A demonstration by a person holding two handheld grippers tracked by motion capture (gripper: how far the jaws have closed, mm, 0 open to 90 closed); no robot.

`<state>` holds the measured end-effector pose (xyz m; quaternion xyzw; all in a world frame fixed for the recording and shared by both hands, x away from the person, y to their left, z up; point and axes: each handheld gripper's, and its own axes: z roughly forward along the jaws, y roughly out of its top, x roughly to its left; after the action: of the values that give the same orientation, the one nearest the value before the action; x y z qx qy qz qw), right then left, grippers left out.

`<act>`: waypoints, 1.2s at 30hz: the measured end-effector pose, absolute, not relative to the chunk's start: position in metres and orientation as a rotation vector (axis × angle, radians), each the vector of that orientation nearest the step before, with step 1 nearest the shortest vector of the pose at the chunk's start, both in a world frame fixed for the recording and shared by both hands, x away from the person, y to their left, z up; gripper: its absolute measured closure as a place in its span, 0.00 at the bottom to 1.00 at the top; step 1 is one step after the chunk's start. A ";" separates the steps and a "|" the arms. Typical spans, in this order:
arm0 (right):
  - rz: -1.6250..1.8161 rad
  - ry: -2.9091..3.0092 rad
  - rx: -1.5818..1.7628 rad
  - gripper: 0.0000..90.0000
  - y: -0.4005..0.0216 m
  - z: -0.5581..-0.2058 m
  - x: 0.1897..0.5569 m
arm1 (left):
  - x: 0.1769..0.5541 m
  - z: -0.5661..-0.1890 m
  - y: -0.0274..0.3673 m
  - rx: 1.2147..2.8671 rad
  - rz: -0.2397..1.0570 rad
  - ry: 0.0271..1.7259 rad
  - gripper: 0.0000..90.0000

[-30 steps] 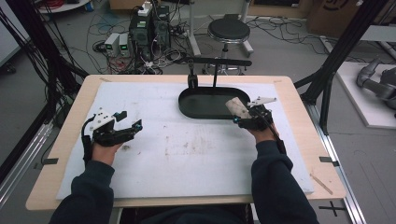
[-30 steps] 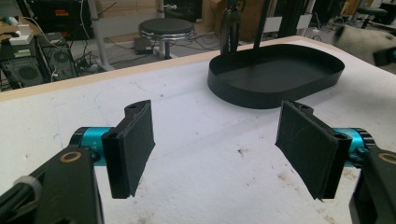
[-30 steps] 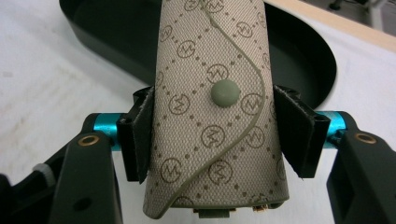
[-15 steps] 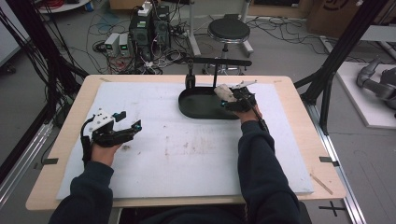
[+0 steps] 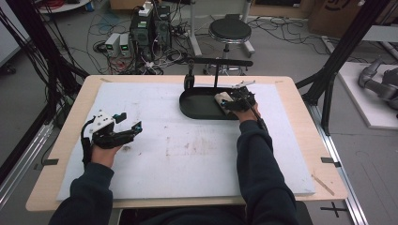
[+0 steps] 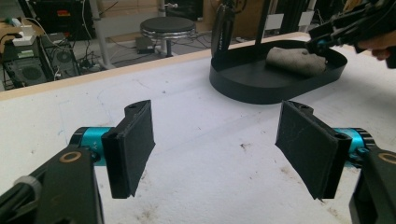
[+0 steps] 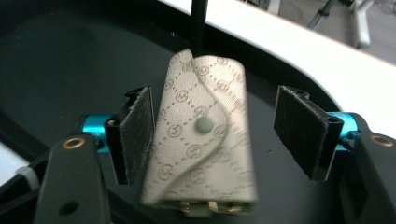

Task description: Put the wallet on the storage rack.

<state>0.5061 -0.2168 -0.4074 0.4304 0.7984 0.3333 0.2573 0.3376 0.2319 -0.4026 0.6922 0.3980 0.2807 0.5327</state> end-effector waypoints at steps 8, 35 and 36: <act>1.013 2.163 1.149 0.31 -0.247 -0.380 0.480 | 0.338 -0.403 0.230 1.655 0.662 0.943 0.30; 1.073 2.089 1.067 0.24 -0.326 -0.395 0.349 | 0.337 -0.400 0.235 1.597 0.678 0.939 0.30; 1.072 2.090 1.066 0.24 -0.326 -0.395 0.349 | 0.337 -0.400 0.235 1.596 0.678 0.938 0.30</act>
<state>0.3490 -0.3264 -0.3946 0.3972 0.7784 0.3992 0.2775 0.3373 0.2348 -0.3999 0.6749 0.3966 0.2868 0.5522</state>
